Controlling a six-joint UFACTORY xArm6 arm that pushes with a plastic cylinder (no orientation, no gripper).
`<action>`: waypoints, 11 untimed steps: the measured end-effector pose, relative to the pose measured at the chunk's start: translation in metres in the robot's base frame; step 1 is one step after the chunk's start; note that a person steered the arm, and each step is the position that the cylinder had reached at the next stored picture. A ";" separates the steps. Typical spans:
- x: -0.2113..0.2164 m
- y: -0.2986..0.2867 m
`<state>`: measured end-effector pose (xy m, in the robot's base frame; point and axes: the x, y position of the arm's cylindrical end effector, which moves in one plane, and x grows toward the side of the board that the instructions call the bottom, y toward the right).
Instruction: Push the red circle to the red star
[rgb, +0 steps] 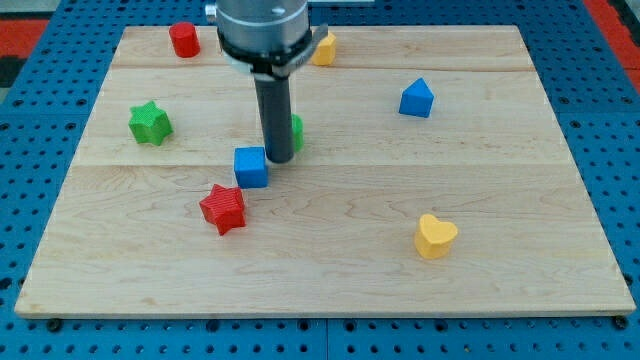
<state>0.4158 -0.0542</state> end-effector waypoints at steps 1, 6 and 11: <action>-0.047 -0.012; -0.201 -0.105; -0.179 -0.172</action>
<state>0.2363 -0.2263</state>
